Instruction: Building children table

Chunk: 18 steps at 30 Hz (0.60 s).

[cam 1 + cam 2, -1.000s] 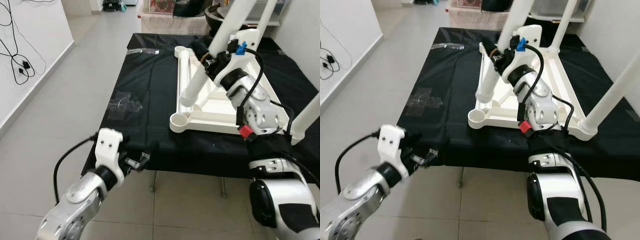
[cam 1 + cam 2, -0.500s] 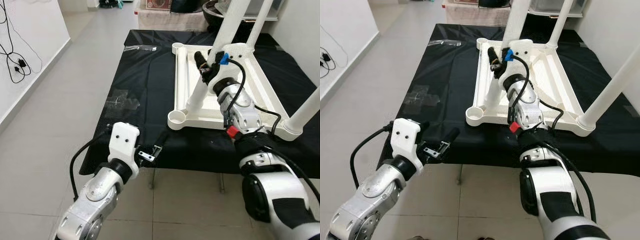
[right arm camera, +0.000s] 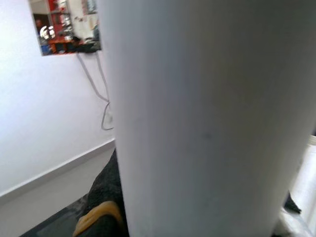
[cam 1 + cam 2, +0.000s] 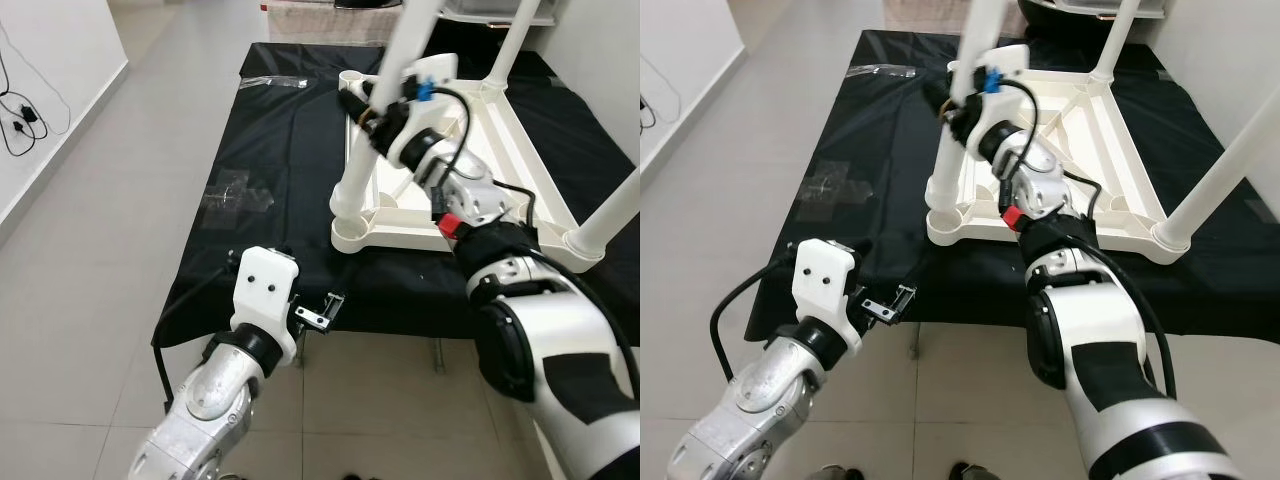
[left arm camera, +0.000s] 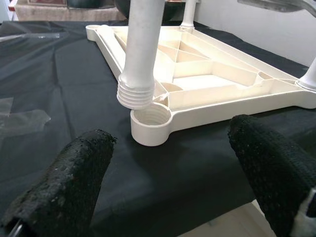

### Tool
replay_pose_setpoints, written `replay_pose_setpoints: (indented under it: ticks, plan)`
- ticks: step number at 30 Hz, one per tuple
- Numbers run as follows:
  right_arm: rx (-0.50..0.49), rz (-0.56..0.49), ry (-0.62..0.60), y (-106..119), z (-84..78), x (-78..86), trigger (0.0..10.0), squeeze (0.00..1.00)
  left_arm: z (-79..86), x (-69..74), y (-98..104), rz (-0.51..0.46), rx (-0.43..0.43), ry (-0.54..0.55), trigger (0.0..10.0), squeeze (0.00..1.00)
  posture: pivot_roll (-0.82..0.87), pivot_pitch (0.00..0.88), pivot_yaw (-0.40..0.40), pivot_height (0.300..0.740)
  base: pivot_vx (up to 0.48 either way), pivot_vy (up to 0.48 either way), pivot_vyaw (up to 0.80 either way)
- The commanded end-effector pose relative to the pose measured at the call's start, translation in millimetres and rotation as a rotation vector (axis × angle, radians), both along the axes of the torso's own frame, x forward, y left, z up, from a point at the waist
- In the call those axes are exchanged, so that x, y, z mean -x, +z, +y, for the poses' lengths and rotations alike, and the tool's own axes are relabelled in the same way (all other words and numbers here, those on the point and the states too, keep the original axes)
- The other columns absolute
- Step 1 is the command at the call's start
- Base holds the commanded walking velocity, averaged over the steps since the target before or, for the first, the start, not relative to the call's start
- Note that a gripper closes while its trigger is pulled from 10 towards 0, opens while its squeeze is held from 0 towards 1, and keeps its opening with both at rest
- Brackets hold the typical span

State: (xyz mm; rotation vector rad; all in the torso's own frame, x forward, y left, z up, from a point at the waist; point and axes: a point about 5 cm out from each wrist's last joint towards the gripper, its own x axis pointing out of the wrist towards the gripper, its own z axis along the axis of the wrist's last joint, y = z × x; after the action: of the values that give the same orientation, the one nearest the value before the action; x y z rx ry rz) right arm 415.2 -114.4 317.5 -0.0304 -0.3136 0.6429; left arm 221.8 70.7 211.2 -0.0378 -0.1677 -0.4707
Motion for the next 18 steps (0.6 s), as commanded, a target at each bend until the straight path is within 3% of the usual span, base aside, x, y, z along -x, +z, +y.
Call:
replay_pose_setpoints:
  ticks: [1,3,6,9,18]
  plan:
    - [0.042,0.041,0.010,-9,-2.7,-1.2,10.0,0.00,-0.3,4.4,-1,0.012,-0.008,0.008,10.0,0.00,0.14,0.272,-0.078,0.740,0.000,0.000,0.00]
    - [0.043,0.042,0.018,-9,-2.9,-1.1,10.0,0.00,-0.3,5.3,-1,0.012,-0.008,0.009,10.0,0.00,0.14,0.275,-0.078,0.740,0.000,0.000,0.00]
    - [0.010,-0.003,0.006,16,-15.8,-0.8,10.0,0.00,-1.1,7.8,-1,0.022,-0.009,0.009,10.0,0.00,0.13,0.284,-0.072,0.740,0.000,0.000,0.00]
    - [0.003,-0.015,0.031,27,-22.7,0.9,10.0,0.00,-1.5,7.1,-1,0.022,-0.013,0.009,10.0,0.00,0.13,0.281,-0.070,0.740,0.000,0.000,0.00]
    - [0.049,-0.009,0.155,32,-29.9,6.0,10.0,0.00,-1.4,6.7,-2,0.026,-0.027,0.005,10.0,0.00,0.13,0.272,-0.065,0.740,0.000,0.000,0.00]
